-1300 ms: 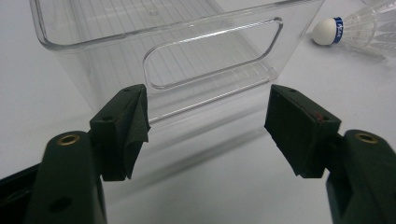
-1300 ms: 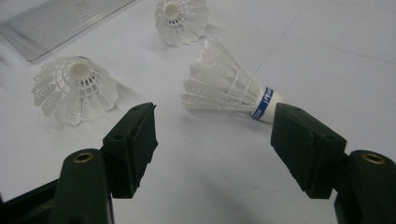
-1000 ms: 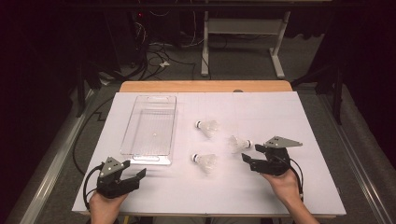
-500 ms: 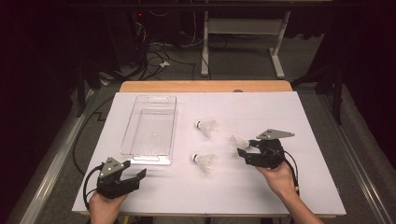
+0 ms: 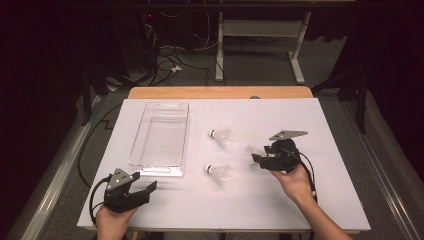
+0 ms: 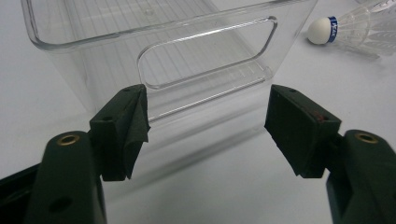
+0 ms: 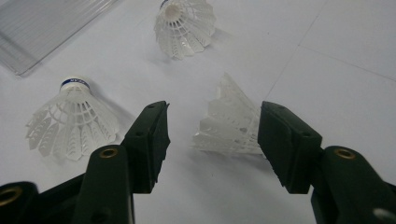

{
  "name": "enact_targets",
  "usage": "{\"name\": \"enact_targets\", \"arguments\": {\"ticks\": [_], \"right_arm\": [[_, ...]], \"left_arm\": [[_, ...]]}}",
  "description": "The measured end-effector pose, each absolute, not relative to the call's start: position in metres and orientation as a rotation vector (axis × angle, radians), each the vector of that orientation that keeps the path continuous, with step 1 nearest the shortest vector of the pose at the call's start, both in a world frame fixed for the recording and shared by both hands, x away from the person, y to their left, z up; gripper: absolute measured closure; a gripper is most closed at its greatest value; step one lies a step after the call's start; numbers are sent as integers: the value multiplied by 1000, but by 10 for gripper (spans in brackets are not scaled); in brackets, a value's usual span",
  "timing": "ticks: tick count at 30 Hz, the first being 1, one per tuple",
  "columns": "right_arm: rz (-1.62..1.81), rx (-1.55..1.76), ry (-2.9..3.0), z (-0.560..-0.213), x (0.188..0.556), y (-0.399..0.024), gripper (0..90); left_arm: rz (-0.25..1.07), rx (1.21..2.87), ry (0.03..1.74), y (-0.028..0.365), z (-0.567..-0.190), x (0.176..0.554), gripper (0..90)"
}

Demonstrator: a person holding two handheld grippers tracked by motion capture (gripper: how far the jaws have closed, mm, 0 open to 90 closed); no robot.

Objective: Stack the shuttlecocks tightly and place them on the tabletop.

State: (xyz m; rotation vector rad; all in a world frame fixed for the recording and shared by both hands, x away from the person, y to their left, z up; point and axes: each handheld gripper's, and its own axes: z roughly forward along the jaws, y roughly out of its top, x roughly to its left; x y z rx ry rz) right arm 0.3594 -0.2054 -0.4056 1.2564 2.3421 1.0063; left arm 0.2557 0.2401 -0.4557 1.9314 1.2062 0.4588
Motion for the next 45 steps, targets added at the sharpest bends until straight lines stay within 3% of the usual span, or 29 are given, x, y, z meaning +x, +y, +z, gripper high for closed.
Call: {"name": "enact_targets", "arguments": {"ticks": [45], "right_arm": [[700,1342,2432,-407,400,-176,640]], "left_arm": [[453,1941,1192,238,-456,256,308]]}}
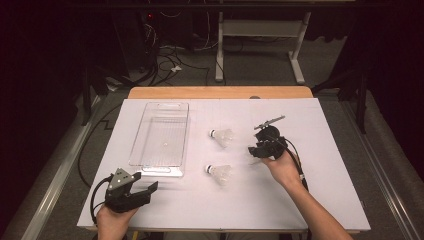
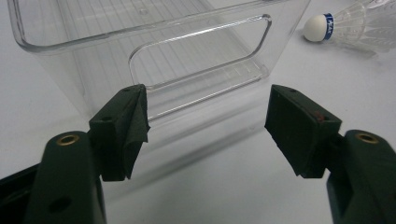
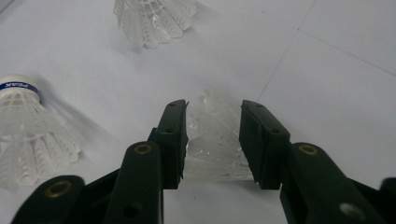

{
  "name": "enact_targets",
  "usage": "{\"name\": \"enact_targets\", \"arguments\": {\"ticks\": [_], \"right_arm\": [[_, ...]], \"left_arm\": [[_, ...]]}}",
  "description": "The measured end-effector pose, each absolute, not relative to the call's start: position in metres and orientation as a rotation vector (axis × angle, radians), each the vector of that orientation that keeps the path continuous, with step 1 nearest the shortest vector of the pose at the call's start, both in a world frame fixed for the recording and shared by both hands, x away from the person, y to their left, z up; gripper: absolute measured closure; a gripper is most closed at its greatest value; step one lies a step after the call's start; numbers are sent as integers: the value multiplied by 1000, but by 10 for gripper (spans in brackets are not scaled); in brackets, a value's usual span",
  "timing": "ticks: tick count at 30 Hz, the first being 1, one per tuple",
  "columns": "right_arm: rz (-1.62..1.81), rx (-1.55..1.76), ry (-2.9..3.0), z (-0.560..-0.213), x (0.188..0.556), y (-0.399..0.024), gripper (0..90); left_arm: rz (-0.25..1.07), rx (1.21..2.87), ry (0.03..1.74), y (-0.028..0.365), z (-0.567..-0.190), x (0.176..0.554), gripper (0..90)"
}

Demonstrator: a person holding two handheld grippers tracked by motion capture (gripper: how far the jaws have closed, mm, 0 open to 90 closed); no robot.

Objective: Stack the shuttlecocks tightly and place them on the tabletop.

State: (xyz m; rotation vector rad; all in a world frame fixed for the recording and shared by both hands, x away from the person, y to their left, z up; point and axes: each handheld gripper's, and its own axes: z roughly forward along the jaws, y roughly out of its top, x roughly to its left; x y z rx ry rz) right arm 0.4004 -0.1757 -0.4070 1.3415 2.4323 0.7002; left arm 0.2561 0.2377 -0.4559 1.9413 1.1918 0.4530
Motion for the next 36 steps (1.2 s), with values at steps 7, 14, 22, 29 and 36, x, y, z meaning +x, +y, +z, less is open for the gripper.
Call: {"name": "enact_targets", "arguments": {"ticks": [7,14,22,29,36], "right_arm": [[672,1297,2432,-408,399,-174,703],[678,1284,2433,-407,397,-174,788],[649,1262,2414,-402,396,-176,876],[645,1255,2397,-398,396,-181,893],[653,1238,2371,-393,395,-186,898]], "left_arm": [[451,1940,1193,237,-456,256,308],[448,1940,1193,237,-456,257,308],[446,1939,1193,237,-456,257,309],[447,1940,1193,237,-456,257,309],[447,1940,1193,237,-456,257,309]]}}
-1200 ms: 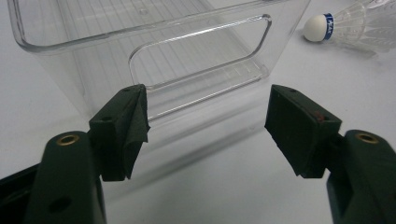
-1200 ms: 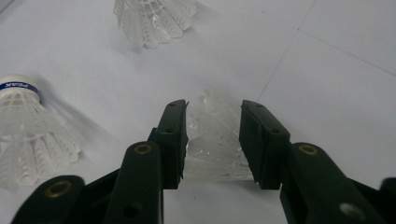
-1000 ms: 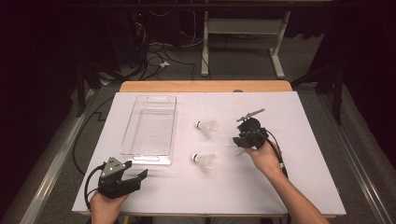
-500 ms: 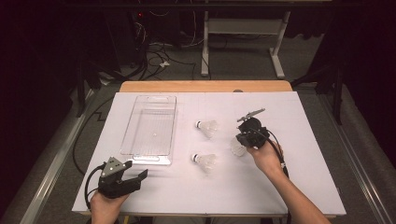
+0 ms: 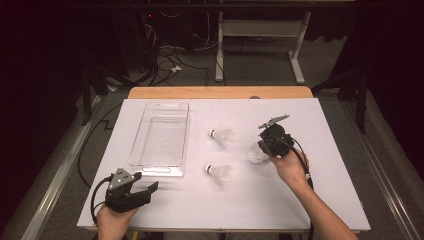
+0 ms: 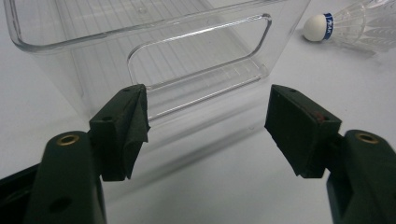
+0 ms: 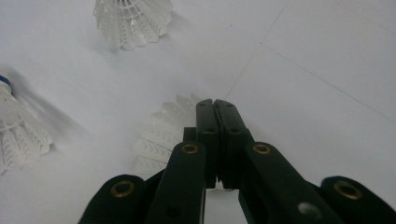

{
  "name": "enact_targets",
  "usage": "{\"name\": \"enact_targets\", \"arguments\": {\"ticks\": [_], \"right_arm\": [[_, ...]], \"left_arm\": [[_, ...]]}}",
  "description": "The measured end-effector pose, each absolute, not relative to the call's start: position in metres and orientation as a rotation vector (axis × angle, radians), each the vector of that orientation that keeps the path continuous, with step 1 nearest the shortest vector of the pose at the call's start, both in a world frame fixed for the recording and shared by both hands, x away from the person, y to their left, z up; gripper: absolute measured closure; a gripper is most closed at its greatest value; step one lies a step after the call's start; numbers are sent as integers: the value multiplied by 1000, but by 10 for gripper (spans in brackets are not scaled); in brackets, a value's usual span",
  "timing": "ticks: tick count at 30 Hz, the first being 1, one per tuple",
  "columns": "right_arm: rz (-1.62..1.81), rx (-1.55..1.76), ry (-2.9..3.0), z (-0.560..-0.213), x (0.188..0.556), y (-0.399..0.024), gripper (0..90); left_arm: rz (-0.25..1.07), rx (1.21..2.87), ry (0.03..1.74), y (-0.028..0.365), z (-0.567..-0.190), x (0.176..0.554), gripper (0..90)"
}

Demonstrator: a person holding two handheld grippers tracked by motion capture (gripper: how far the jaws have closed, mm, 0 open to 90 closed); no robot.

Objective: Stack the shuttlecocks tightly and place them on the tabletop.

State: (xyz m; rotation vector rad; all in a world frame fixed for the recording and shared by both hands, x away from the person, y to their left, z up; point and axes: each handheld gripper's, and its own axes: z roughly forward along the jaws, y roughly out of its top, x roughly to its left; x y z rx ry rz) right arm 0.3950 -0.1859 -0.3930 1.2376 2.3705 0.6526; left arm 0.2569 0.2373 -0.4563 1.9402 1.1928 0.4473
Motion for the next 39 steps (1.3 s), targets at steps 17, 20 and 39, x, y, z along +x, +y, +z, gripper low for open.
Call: {"name": "enact_targets", "arguments": {"ticks": [17,20,39], "right_arm": [[727,1231,2374,-388,394,-188,900],[742,1242,2382,-388,393,-186,899],[863,1216,2422,-385,395,-169,898]], "left_arm": [[441,1941,1194,238,-457,258,309],[441,1940,1194,238,-457,258,309],[427,1937,1201,238,-457,260,310]]}}
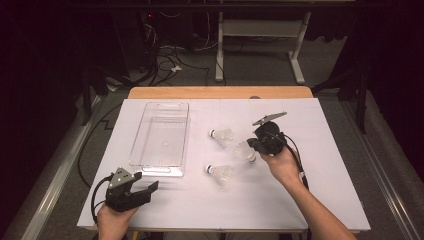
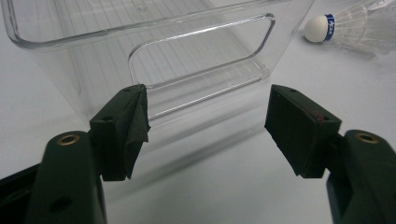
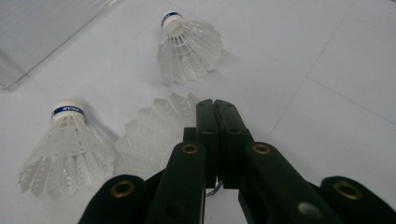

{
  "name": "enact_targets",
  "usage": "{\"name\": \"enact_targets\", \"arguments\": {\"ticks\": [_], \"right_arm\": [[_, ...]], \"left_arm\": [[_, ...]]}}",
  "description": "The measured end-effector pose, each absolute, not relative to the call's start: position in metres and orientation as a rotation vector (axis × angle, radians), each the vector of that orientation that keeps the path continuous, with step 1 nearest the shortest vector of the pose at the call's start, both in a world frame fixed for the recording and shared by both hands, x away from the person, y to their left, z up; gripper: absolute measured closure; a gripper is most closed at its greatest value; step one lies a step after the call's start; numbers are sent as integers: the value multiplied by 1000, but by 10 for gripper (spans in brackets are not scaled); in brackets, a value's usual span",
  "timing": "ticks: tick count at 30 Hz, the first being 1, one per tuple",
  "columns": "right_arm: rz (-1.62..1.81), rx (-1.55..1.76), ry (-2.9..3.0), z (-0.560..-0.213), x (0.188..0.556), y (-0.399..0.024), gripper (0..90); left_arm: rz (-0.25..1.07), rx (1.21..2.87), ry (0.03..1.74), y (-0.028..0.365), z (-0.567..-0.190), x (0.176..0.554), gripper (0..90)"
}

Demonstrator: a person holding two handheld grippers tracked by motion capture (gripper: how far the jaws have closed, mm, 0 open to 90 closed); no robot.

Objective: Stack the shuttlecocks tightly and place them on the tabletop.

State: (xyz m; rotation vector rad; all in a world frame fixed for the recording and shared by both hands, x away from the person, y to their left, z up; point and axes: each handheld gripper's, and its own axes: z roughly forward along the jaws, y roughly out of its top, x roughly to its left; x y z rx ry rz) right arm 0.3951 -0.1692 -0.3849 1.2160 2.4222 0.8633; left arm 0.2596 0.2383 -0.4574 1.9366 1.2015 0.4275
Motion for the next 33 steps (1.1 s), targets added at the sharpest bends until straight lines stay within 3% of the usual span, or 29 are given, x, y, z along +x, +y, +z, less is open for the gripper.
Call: {"name": "enact_targets", "arguments": {"ticks": [33], "right_arm": [[861,1261,2420,-397,396,-183,868]], "left_arm": [[422,1940,1199,238,-458,259,311]]}}
